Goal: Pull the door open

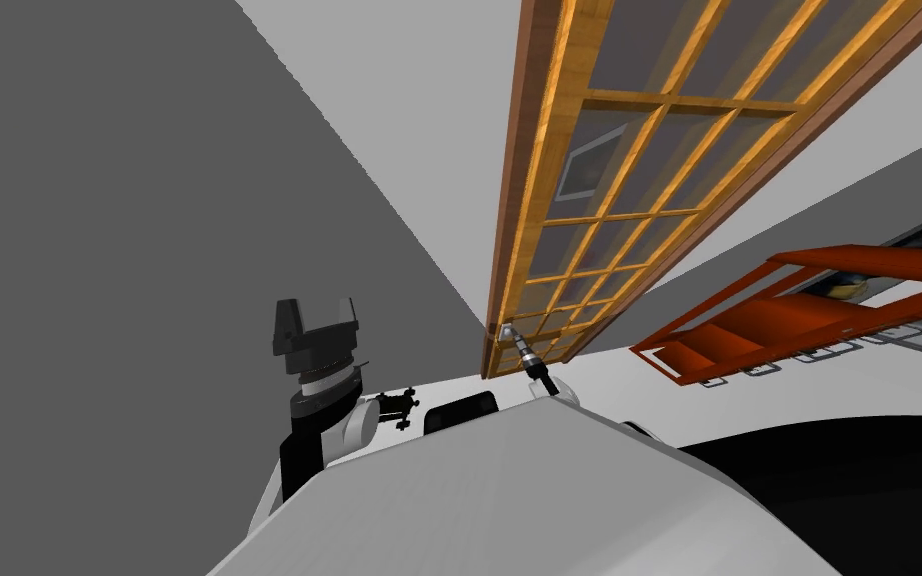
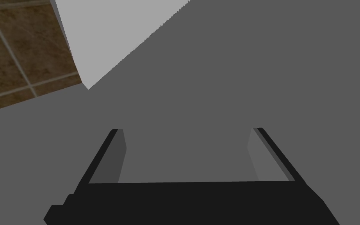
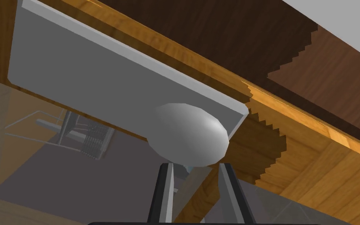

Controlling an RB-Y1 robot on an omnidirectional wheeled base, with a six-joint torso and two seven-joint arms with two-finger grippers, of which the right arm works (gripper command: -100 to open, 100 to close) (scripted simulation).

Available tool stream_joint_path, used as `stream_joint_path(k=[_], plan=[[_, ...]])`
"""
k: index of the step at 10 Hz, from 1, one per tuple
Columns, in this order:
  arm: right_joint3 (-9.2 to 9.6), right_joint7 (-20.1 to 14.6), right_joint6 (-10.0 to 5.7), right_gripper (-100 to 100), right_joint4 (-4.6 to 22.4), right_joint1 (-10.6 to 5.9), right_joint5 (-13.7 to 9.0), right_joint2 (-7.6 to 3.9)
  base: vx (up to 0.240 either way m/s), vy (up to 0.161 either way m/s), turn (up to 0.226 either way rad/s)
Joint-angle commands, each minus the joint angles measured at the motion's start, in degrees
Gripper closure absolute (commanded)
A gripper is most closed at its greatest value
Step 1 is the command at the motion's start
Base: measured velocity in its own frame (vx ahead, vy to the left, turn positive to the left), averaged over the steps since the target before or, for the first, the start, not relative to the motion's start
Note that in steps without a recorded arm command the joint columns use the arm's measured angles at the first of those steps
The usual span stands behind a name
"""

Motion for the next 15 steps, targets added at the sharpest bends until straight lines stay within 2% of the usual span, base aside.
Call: stream_joint_path(k=[1,3,5,8,9,10,11,12,14,15], plan=[[1.66,-2.9,-0.42,100,1.2,-0.71,-1.1,0.79,-0.064,-0.021,0.14],[1.66,-4.0,-0.42,100,1.1,-0.71,-1.1,0.79,-0.035,-0.023,0.033],[2.41,-7.7,-0.29,100,1.2,-0.75,-3.3,0.54,-0.047,-0.024,0.098],[2.78,-11.1,-0.23,100,1.2,-0.77,-4.4,0.42,-0.042,-0.02,0.062],[3.17,-13.3,-0.16,100,1.3,-0.78,-5.5,0.29,-0.041,-0.016,0.088],[3.17,-13.5,-0.16,100,1.3,-0.78,-5.5,0.29,-0.032,-0.022,0.025],[3.55,-15.7,-0.1,100,1.3,-0.8,-6.6,0.16,-0.043,-0.021,0.058],[3.55,-15.8,-0.1,100,1.3,-0.8,-6.6,0.16,-0.04,-0.016,0.084],[4.32,-19.5,0.03,100,1.3,-0.84,-8.9,-0.09,-0.054,-0.032,0.13],[4.32,-20.6,0.03,100,1.3,-0.84,-8.9,-0.09,-0.059,-0.031,0.051]])
